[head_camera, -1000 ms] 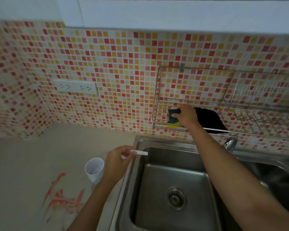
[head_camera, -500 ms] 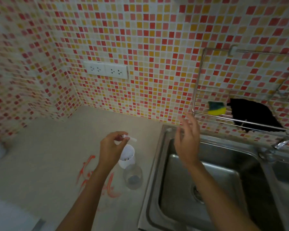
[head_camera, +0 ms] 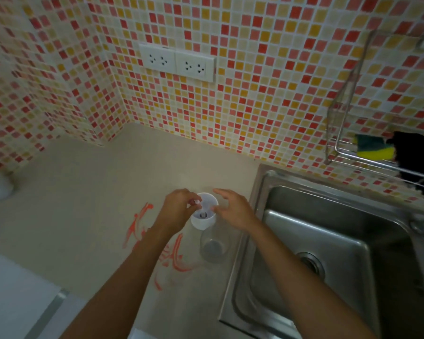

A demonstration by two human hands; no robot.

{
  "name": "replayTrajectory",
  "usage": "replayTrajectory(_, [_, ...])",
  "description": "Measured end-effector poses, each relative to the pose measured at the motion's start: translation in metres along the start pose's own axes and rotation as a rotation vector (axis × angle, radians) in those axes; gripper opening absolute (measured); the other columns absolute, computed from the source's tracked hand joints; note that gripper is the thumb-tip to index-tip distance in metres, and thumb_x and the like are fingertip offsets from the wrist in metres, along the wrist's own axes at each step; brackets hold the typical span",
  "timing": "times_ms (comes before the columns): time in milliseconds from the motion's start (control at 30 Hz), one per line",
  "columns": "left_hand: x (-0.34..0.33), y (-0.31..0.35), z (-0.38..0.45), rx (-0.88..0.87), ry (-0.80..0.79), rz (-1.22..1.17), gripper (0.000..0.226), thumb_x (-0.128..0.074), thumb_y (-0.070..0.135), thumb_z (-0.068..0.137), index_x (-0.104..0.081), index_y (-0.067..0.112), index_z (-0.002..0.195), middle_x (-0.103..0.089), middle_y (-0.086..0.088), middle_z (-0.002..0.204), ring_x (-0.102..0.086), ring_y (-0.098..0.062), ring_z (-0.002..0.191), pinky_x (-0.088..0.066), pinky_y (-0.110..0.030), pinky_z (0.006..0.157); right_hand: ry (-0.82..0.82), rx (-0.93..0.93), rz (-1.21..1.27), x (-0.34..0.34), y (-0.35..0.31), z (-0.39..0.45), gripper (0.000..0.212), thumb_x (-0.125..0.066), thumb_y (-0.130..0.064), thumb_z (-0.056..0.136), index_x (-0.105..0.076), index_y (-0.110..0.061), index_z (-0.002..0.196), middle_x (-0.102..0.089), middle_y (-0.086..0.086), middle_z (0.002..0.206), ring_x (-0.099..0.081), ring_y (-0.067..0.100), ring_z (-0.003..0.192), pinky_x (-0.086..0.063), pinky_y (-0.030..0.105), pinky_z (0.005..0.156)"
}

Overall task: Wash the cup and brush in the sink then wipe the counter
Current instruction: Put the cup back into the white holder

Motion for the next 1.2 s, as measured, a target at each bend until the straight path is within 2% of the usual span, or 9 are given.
replayTrajectory(233, [-0.004, -0.003, 0.015, -0.039, -0.053, 0.01, 0.013, -0.069, 0.012, 0.08, -0.076, 0.007, 0.09, -0.071, -0.014, 0.086, -0.064, -0.029, 0.079, -0.048, -0.034, 0.076, -0.028, -0.021, 0.106, -0.011, 0.01, 0.008, 0.036, -0.058, -0.013, 0.089, -0.061, -0.019, 0.125, -0.063, 0.001, 0.126, -0.059, 0.018, 0.112, -0.04, 0.02, 0.093])
replayTrajectory(333, [-0.01, -0.003, 0.016, -0.071, -0.095, 0.099, 0.023, -0.063, 0.025, 0.079, -0.076, 0.012, 0.091, -0.07, -0.015, 0.087, -0.063, -0.032, 0.083, -0.049, -0.037, 0.076, -0.036, -0.046, 0.204, -0.015, 0.017, 0.01, 0.035, -0.051, -0.008, 0.091, -0.063, -0.02, 0.122, -0.063, 0.001, 0.126, -0.058, 0.019, 0.116, -0.041, 0.023, 0.097])
replayTrajectory(467, [-0.016, -0.003, 0.015, -0.096, -0.114, 0.14, 0.027, -0.059, 0.031, 0.076, -0.077, 0.015, 0.087, -0.07, -0.015, 0.086, -0.061, -0.036, 0.083, -0.048, -0.038, 0.074, -0.144, -0.001, 0.238, -0.021, 0.034, 0.012, 0.061, -0.046, -0.007, 0.071, -0.056, -0.016, 0.13, -0.059, 0.002, 0.131, -0.056, 0.017, 0.12, -0.043, 0.036, 0.104])
replayTrajectory(567, [-0.015, -0.005, 0.017, -0.079, -0.104, 0.131, 0.023, -0.066, 0.026, 0.08, -0.075, 0.015, 0.098, -0.071, -0.013, 0.093, -0.058, -0.034, 0.089, -0.046, -0.036, 0.081, -0.271, 0.018, 0.201, -0.028, 0.043, 0.016, 0.072, -0.062, 0.005, 0.074, -0.044, -0.017, 0.14, -0.054, 0.001, 0.137, -0.052, 0.015, 0.125, -0.042, 0.041, 0.106])
replayTrajectory(733, [-0.018, -0.018, -0.013, -0.054, 0.061, -0.047, 0.053, -0.06, -0.002, 0.081, -0.052, 0.01, 0.132, -0.065, -0.004, 0.115, -0.051, -0.023, 0.104, -0.028, -0.014, 0.093, -0.394, 0.036, 0.263, -0.036, 0.043, 0.032, 0.082, -0.08, 0.004, 0.068, -0.041, -0.02, 0.137, -0.053, -0.001, 0.134, -0.053, 0.012, 0.12, -0.044, 0.031, 0.101])
replayTrajectory(833, [-0.013, -0.029, -0.042, 0.033, 0.235, -0.136, 0.066, -0.052, -0.015, 0.069, -0.051, 0.011, 0.129, -0.054, 0.003, 0.114, -0.046, -0.013, 0.108, -0.023, 0.001, 0.094, -0.467, 0.052, 0.26, -0.04, 0.046, 0.038, 0.09, -0.081, 0.003, 0.068, -0.034, -0.013, 0.143, -0.049, -0.003, 0.138, -0.051, 0.002, 0.121, -0.043, 0.021, 0.099])
replayTrajectory(900, [-0.017, -0.036, -0.06, 0.079, 0.269, -0.176, 0.068, -0.051, -0.016, 0.064, -0.053, 0.012, 0.126, -0.049, 0.008, 0.114, -0.046, -0.01, 0.109, -0.027, -0.001, 0.094, -0.483, 0.05, 0.285, -0.041, 0.046, 0.041, 0.09, -0.079, 0.01, 0.067, -0.032, -0.009, 0.142, -0.049, -0.001, 0.135, -0.052, -0.003, 0.116, -0.044, 0.014, 0.092])
replayTrajectory(1067, [-0.049, -0.047, -0.089, 0.126, 0.053, -0.218, 0.069, -0.056, 0.005, 0.062, -0.048, 0.013, 0.131, -0.046, 0.002, 0.127, -0.043, -0.012, 0.118, -0.033, -0.015, 0.104, -0.371, -0.034, 0.372, -0.043, 0.054, 0.045, 0.09, -0.082, 0.006, 0.065, -0.036, -0.014, 0.139, -0.053, -0.003, 0.13, -0.054, 0.008, 0.114, -0.048, 0.017, 0.089])
replayTrajectory(1200, [-0.07, -0.045, -0.092, 0.077, -0.134, -0.214, 0.089, -0.078, 0.031, 0.068, -0.033, 0.019, 0.143, -0.037, 0.003, 0.143, -0.032, -0.011, 0.132, -0.028, -0.027, 0.112, -0.08, -0.165, 0.466, -0.024, 0.071, 0.04, 0.091, -0.088, -0.012, 0.062, -0.037, -0.02, 0.137, -0.053, -0.005, 0.128, -0.053, 0.009, 0.112, -0.045, 0.023, 0.089])
Point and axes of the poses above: each hand's wrist, its own z-axis towards the middle knuckle, its own x-axis out of the back of the hand, y = z × x, the point moved 4 cm from there along z, towards the middle knuckle
